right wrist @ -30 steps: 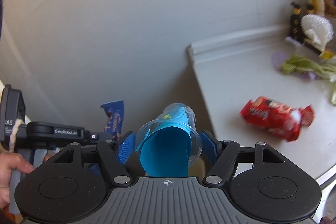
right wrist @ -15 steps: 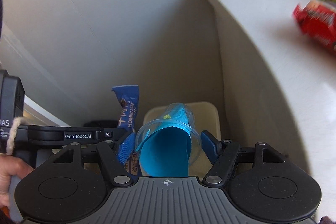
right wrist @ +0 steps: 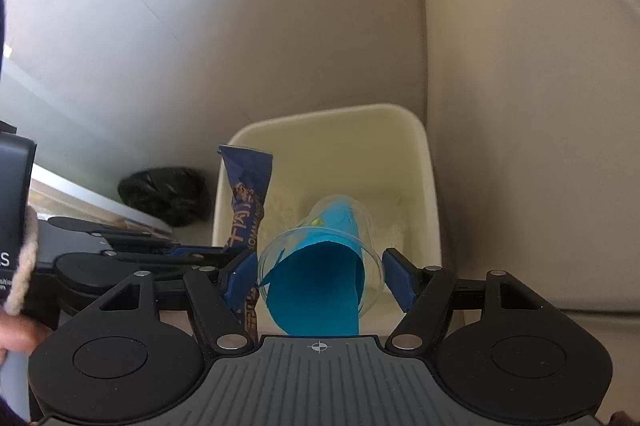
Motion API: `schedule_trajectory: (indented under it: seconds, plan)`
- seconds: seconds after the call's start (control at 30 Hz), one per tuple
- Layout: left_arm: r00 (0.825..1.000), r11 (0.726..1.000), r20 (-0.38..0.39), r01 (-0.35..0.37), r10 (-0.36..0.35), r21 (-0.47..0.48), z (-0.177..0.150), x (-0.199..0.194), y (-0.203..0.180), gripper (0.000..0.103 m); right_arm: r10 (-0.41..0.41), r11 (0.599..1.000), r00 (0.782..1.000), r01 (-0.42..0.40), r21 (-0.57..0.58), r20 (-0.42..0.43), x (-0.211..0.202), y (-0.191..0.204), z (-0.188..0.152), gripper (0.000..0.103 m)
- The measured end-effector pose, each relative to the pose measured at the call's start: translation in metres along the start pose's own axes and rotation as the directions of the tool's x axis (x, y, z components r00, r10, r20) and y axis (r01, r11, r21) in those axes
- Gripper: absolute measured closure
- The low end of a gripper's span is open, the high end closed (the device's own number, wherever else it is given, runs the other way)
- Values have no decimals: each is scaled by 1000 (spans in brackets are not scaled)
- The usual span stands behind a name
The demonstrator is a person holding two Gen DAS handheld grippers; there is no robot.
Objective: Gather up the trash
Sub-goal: 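Carry the blue wrapper and blue cup down over the white bin with both tools, then open both tools to drop the blue wrapper and blue cup into the bin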
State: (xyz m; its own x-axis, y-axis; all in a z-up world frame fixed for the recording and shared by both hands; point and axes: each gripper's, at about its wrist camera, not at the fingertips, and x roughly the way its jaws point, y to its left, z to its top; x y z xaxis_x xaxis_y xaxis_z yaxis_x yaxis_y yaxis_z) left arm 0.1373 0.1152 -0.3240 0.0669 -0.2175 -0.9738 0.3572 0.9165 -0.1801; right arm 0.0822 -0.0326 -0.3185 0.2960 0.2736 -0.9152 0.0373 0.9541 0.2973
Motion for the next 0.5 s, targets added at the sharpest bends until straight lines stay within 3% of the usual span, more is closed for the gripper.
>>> schedule_trajectory:
  seconds: [0.23,0.5]
  plan:
    - [998,999,-44,-32,33,27,11,26,-7,95,-27,999,998,25,-31,-59,43,13,9,34]
    - [997,998,-58,-45,48,52,18,42,-21,95,-49,999,994,49,6,-101,56,14,1,34]
